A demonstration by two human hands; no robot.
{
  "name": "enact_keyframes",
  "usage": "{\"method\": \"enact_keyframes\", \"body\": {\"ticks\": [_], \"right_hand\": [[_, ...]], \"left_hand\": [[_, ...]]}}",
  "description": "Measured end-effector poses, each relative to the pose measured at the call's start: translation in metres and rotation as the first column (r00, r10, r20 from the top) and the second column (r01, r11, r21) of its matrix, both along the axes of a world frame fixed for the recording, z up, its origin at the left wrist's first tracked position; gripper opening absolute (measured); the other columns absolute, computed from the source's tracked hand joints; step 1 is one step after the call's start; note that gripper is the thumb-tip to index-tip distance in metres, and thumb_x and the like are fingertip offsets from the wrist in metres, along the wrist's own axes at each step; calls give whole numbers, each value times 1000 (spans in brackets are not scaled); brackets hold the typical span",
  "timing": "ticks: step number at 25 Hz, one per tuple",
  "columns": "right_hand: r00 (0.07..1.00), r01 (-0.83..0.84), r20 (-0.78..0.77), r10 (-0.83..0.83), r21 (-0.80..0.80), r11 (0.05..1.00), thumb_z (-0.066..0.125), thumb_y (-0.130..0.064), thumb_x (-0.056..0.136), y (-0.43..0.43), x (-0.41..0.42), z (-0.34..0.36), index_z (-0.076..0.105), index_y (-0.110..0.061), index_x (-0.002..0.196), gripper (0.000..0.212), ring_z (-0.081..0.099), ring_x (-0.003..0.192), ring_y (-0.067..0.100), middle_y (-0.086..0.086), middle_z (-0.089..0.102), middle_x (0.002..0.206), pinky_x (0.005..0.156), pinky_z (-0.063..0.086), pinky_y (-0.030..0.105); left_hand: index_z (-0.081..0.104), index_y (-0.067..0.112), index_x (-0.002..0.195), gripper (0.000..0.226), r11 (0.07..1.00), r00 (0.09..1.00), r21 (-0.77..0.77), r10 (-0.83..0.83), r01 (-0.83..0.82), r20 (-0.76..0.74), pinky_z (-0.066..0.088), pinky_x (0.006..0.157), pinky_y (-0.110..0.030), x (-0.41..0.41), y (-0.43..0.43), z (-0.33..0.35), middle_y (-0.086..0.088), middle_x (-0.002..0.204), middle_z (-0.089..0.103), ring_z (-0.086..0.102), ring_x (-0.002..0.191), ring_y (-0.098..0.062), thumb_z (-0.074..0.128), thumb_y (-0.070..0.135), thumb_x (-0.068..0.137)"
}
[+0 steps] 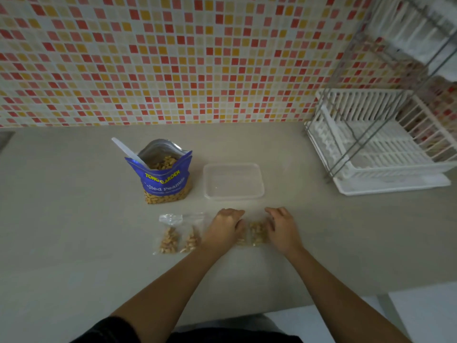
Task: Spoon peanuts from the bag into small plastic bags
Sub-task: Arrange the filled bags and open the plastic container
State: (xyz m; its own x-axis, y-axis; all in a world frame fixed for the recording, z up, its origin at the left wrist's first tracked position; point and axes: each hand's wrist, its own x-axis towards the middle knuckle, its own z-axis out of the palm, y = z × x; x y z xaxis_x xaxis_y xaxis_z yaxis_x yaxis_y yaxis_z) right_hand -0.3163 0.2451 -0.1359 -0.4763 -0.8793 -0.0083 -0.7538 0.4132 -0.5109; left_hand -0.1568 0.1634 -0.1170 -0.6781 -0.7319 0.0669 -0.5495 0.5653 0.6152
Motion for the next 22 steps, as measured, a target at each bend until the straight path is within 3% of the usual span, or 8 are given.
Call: {"method": "enact_keyframes", "body": {"ticks": [3, 6, 9, 12, 14, 15, 19, 22], "right_hand": [[997, -61, 58, 57, 85, 994, 57, -15, 88, -8, -17, -3, 53, -3, 126, 40, 54, 104, 35, 21, 54, 113, 94, 41, 35], [984, -133, 128, 120, 94, 987, 60, -13, 85, -17, -23, -7, 57, -6, 121, 37, 56, 102, 31, 18, 53, 113, 94, 40, 28], [974, -139, 186, 131, 35, 990, 65, -6, 78, -22, -28, -7, 64, -7, 100, 22, 57, 93, 27, 13, 56, 103, 82, 38, 19], [958, -171, 225, 179, -56, 984, 64, -1, 76, -18, -30, -9, 61, -10, 85, 13, 61, 83, 26, 9, 63, 88, 76, 48, 29], [947, -171, 256, 193, -105, 980, 61, -2, 79, -12, -31, -11, 57, -13, 83, 13, 63, 76, 24, 6, 65, 81, 73, 50, 34], [938, -144, 299, 176, -127, 981, 61, -2, 80, -10, -31, -10, 56, -15, 85, 15, 64, 75, 21, 4, 65, 79, 73, 51, 32], [761, 86, 644, 83, -227, 970, 67, -3, 80, -2, -35, -3, 59, -22, 91, 23, 65, 71, 3, -1, 67, 79, 72, 50, 14], [650, 182, 757, 64, -237, 954, 68, -8, 81, 1, -37, -1, 66, -26, 80, 17, 66, 72, 5, -2, 70, 79, 75, 50, 19]], "left_hand": [[69, 1, 81, 33, 994, 994, -105, 40, -29, 104, 49, 68, -32, -25, 5, -13, -17, 76, 69, 64, 70, -34, 44, 22, 74], [70, 10, 69, 19, 980, 977, -195, 11, 31, 214, 42, 65, -22, -41, 8, -19, -3, 65, 69, 63, 55, -19, 74, 20, 53], [71, 13, 69, 33, 978, 979, -210, 47, -4, 201, 44, 64, -20, -48, 11, -23, 1, 66, 68, 61, 55, -14, 85, 21, 40], [69, 6, 91, 37, 968, 965, -232, 144, -91, 222, 49, 74, -25, -48, 12, -22, -8, 88, 70, 64, 76, -25, 80, 16, 57], [61, 0, 108, 35, 987, 979, -130, 118, -96, 168, 44, 88, -36, -48, 9, -20, -18, 109, 61, 55, 98, -36, 65, 8, 75], [60, -1, 107, 30, 993, 989, -71, 100, -93, 106, 42, 88, -38, -48, 9, -20, -19, 110, 60, 53, 100, -38, 60, 6, 77], [66, 4, 89, 10, 979, 971, 143, 169, -146, -168, 46, 76, -22, -42, 10, -5, -11, 89, 70, 64, 84, -23, 62, 11, 83], [67, 12, 93, 10, 909, 939, 391, 251, -145, -235, 53, 76, -18, -38, 7, 8, -3, 82, 71, 68, 76, -10, 67, 14, 83]]}}
